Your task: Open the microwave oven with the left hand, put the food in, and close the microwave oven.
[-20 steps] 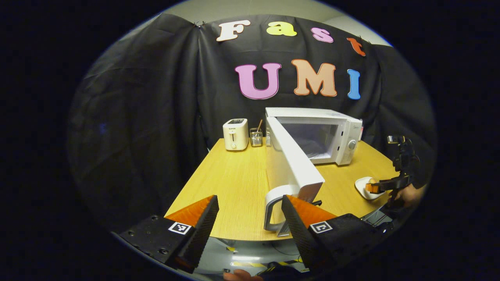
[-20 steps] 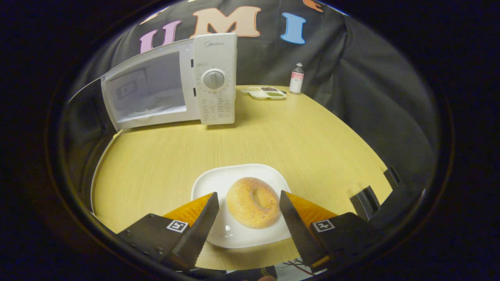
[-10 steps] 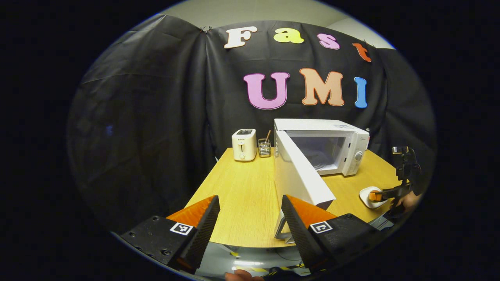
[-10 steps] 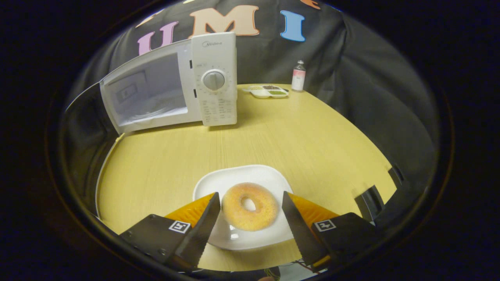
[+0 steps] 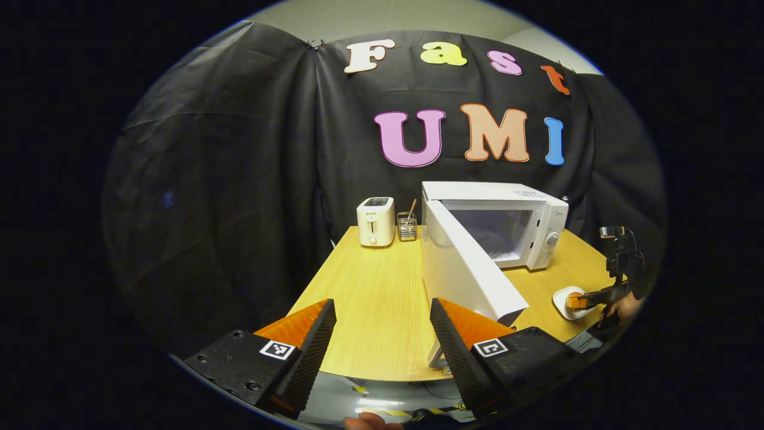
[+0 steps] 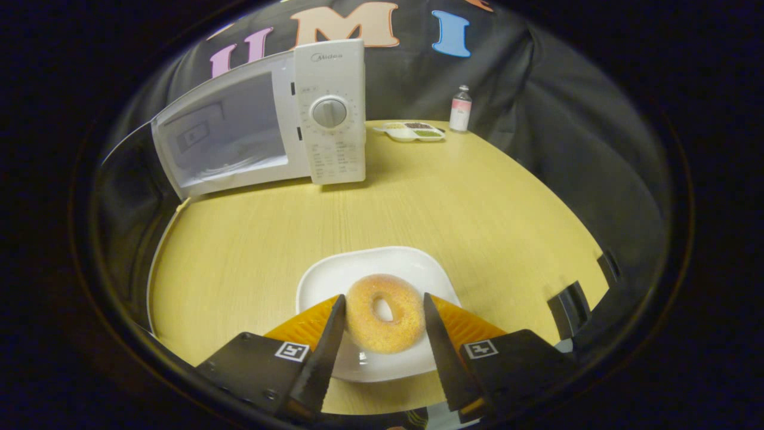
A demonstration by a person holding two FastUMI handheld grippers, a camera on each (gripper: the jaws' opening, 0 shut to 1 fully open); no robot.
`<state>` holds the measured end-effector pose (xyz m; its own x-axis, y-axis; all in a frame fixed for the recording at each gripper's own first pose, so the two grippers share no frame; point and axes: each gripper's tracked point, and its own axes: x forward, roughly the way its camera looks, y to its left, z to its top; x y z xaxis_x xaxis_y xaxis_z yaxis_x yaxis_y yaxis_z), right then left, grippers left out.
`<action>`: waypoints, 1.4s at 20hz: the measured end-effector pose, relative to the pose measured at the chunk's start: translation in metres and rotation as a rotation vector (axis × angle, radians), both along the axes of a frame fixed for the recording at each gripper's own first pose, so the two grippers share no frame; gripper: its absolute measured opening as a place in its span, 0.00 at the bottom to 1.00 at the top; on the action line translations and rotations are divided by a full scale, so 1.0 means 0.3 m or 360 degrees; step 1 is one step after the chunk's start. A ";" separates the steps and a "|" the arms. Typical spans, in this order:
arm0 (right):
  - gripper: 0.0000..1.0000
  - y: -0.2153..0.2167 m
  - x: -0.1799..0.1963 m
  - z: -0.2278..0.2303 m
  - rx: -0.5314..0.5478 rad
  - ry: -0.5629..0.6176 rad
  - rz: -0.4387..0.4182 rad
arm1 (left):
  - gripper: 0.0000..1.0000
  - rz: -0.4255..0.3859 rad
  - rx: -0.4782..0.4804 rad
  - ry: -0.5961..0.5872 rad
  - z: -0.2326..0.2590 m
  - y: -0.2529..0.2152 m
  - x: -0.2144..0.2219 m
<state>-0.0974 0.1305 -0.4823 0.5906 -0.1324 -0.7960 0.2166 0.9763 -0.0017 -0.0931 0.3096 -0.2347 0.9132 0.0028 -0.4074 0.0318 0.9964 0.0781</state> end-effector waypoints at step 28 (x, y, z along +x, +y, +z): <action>0.66 0.668 0.684 0.406 0.1517 -0.0368 -0.0586 | 0.93 -0.0029 -0.0038 -0.0125 0.071 -0.014 0.042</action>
<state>0.1078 0.3308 -0.3606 0.7924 0.2876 -0.5379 0.3977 0.4251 0.8131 -0.0805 0.3053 -0.2134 0.9422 -0.0232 -0.3342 0.0449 0.9973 0.0574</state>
